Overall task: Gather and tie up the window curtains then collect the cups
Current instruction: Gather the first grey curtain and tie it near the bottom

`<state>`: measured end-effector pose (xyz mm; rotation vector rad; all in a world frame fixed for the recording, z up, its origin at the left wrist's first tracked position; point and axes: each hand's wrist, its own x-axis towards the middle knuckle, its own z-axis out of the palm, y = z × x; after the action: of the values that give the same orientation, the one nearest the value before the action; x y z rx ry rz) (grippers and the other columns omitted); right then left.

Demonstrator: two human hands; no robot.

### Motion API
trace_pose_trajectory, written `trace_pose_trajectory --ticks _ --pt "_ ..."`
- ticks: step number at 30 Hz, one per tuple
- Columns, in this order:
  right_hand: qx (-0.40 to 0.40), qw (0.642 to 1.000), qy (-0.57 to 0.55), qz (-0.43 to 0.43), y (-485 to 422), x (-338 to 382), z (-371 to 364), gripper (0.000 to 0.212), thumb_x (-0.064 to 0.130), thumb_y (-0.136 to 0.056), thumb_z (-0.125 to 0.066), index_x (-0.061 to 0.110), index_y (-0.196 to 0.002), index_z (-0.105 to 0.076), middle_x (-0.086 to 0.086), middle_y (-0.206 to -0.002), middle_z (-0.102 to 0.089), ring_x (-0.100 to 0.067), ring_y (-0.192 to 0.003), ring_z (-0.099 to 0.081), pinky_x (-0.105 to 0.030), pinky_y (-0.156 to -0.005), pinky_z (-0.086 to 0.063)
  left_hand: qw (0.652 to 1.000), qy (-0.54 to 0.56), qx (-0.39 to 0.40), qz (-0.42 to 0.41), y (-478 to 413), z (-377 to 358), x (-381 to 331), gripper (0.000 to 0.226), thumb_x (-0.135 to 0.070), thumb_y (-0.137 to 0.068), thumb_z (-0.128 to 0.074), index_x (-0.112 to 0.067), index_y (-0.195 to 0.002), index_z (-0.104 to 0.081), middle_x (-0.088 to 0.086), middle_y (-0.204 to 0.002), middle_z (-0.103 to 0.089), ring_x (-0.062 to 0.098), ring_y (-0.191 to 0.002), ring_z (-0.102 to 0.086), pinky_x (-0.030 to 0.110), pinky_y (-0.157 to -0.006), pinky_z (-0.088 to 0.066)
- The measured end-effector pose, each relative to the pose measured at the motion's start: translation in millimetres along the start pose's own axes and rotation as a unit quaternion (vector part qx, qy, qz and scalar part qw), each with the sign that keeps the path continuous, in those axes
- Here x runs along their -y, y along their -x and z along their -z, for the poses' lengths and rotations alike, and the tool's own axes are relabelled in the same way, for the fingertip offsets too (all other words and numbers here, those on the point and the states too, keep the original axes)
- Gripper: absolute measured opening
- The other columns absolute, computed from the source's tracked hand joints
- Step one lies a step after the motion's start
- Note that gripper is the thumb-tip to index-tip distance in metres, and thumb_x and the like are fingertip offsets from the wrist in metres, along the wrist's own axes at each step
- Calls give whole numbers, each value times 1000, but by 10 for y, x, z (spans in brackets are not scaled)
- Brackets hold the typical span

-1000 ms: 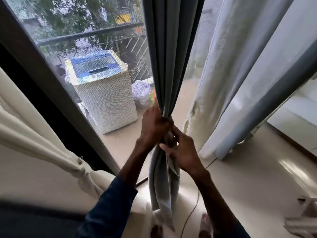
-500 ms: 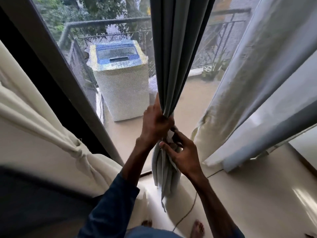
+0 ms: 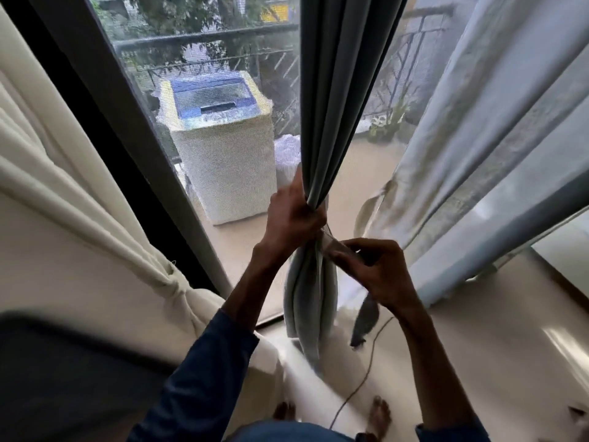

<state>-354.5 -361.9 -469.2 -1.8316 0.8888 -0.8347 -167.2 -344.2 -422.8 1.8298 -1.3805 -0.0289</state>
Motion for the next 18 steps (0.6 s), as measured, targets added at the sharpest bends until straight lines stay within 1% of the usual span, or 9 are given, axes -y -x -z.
trace_pose_trajectory --ticks 2,3,4,5,7,9,13,16,18 --pt "-10 999 47 16 31 63 100 14 29 -80 -85 26 -94 -82 15 -81 -77 -3 -77 -73 -27 -68 -56 1000 12 22 4 9 63 86 18 -29 -80 -56 -11 -83 -55 -11 -57 -38 11 -49 -41 24 -51 -30" --pt "-18 997 74 22 36 87 153 15 27 -79 -85 26 -94 -81 18 -82 -77 1 -80 -73 -27 -71 -58 999 14 29 -3 16 104 121 15 -27 -81 -58 -19 -75 -47 -11 -56 -40 6 -47 -41 19 -49 -31" --pt "-27 994 100 27 33 103 204 15 26 -79 -85 27 -94 -81 19 -82 -76 3 -82 -72 -29 -73 -59 999 13 35 -18 26 128 163 21 -26 -81 -59 -24 -69 -41 -11 -55 -42 5 -47 -43 17 -49 -32" --pt "-35 991 123 30 26 110 251 15 27 -80 -85 29 -94 -81 21 -82 -75 5 -82 -71 -30 -73 -60 998 9 48 -29 35 144 214 25 -27 -82 -59 -24 -66 -40 -9 -55 -45 6 -48 -45 20 -50 -36" --pt "-45 983 174 40 -2 117 314 13 34 -81 -82 33 -94 -81 23 -80 -74 7 -82 -70 -30 -71 -58 996 16 78 -51 69 205 277 27 -27 -86 -59 -15 -64 -50 -3 -59 -54 14 -55 -53 30 -55 -41" --pt "-53 977 205 37 -60 111 351 13 41 -82 -79 36 -94 -80 22 -81 -75 7 -82 -69 -31 -71 -57 990 36 106 -82 106 266 329 28 -26 -89 -60 -9 -67 -57 2 -63 -60 17 -60 -58 33 -57 -43" --pt "-61 978 196 33 -256 66 368 12 40 -82 -78 35 -93 -80 18 -84 -77 2 -85 -72 -36 -74 -59 978 45 151 -136 213 431 387 22 -32 -88 -59 -12 -78 -64 4 -74 -65 23 -68 -62 26 -59 -39" --pt "-43 980 193 14 -432 120 295 7 27 -80 -81 33 -83 -80 23 -67 -71 10 -67 -65 -24 -64 -52 970 5 199 -137 266 466 427 32 -43 -87 -54 -14 -94 -66 9 -91 -69 30 -81 -63 34 -67 -48" --pt "-25 976 215 4 -551 210 189 12 21 -75 -76 31 -69 -75 17 -56 -64 17 -59 -54 -20 -60 -45 962 11 235 -139 286 503 383 43 -48 -87 -52 -11 -105 -64 12 -103 -68 32 -91 -62 39 -75 -51"
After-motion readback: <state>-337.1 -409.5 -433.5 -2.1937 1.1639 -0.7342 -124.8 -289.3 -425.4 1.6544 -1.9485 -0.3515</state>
